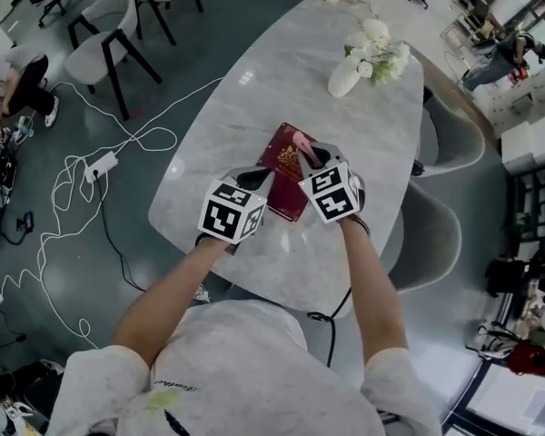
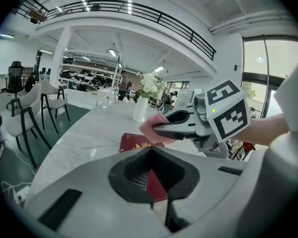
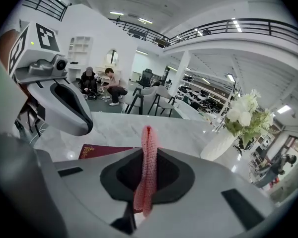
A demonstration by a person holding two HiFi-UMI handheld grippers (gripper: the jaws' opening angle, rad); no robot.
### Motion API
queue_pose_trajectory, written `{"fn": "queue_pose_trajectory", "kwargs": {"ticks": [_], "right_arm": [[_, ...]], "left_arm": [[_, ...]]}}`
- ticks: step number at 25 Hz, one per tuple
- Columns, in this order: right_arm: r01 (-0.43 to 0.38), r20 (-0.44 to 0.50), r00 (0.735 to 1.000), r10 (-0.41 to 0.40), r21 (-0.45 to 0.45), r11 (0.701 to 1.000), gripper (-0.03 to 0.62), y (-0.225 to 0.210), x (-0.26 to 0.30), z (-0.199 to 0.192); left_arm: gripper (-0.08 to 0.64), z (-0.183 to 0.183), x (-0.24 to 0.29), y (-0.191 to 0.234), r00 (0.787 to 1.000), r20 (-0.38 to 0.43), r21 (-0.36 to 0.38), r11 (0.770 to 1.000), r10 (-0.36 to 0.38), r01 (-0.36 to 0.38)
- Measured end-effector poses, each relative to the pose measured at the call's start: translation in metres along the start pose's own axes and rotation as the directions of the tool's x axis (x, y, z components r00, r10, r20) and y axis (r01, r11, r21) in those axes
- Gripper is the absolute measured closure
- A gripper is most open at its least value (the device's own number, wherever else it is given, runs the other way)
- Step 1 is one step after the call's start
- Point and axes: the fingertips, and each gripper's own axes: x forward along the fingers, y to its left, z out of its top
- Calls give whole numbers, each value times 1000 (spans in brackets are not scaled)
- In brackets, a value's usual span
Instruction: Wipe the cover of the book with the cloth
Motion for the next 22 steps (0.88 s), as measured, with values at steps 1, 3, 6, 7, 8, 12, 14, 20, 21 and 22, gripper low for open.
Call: {"fn": "queue_pose_trajectory", "kwargs": {"ticks": [1, 3, 6, 7, 8, 12, 14, 20, 21, 22], "right_arm": [[-2, 1, 1000, 2, -3, 1000, 572, -2, 4, 0], [-3, 1, 1000, 3, -6, 1000, 572, -7, 13, -2], [-8, -7, 1000, 8, -6, 1000, 572, -13, 25, -5], [-8, -8, 1000, 8, -7, 1000, 572, -15, 29, -6], [-6, -10, 1000, 6, -8, 1000, 572, -17, 33, -8], [6, -23, 1000, -7, -19, 1000, 572, -26, 51, -15], [-5, -34, 999, 4, -28, 1000, 572, -25, 60, -17], [-53, -62, 997, 51, -24, 998, 572, -16, 81, -25], [-64, -69, 996, 62, -19, 998, 572, -14, 84, -27], [-74, -76, 994, 73, -15, 997, 572, -12, 87, -29]], "left_arm": [[554, 0, 1, 2, 1000, -1, -4, 1000, 6, -6], [554, 0, 4, 6, 1000, -3, -12, 1000, 18, -18], [554, 1, 7, 11, 999, -6, -24, 999, 34, -34], [554, 1, 8, 12, 999, -7, -27, 999, 39, -39], [554, 1, 9, 14, 999, -9, -30, 999, 45, -45], [554, 1, 11, 19, 998, -10, -41, 997, 65, -65], [554, 0, 10, 22, 997, -9, -49, 996, 75, -76], [554, -2, 9, 32, 994, -10, -71, 992, 106, -106], [554, -3, 9, 32, 994, -10, -73, 991, 109, -109], [554, -3, 9, 33, 994, -10, -75, 991, 112, -112]]}}
